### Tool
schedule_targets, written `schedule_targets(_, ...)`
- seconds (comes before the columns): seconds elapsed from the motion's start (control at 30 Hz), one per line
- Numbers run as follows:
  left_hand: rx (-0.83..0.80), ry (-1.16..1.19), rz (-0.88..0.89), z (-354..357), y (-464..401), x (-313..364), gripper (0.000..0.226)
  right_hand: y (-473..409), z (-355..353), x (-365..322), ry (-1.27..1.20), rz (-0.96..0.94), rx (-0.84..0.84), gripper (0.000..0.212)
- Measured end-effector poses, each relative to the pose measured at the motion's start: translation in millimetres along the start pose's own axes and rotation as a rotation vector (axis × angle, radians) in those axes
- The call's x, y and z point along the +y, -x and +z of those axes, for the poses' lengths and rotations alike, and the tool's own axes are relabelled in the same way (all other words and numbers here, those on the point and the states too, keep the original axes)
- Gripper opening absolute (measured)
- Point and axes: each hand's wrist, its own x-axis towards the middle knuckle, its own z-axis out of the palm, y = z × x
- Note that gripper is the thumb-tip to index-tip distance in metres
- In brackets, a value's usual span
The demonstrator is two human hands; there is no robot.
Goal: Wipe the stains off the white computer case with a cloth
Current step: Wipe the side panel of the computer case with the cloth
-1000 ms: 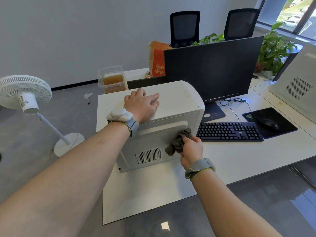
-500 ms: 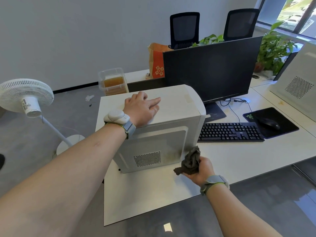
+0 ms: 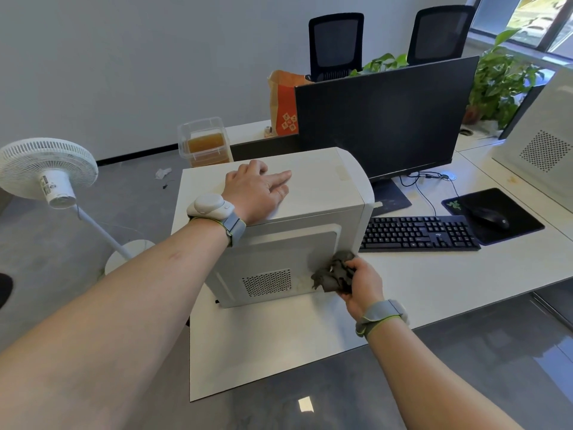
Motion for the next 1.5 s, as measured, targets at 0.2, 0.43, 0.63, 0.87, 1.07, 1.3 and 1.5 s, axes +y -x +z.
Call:
schedule_targets(0.2,0.009,0.004,-0.011,0,1,2,0.046,-8,8,-7,0.056,0.155,-0.041,0.028)
schedule_targets(0.43,0.02,0.018,-0.014,0,1,0,0.046,34,0,-48,-0.248,-0.096,-0.27,0.024)
schedule_targets(0.63,0.03,0.024,-0.016,0,1,2,0.046,0,-20,7,-0.003,0.165,-0.032,0.027)
schedule_targets(0.87,0.032,0.027,-0.02,-1,1,2,0.046,1,14,15,-0.021,0.223,-0.045,0.024)
schedule_targets(1.07,0.039,0.021,-0.007,1,0,1,0.047,43,10,-52,-0.299,-0.178,-0.182,0.017)
schedule_targets(1.3,0.062,0.025,-0.017,1,0,2,0.046,-7,-33,-9,-0.023,0.033,0.013,0.025)
schedule_targets(1.5,0.063,0.036,-0.03,1,0,3,0.046,-28,-22,24,0.049,0.271,0.123,0.034)
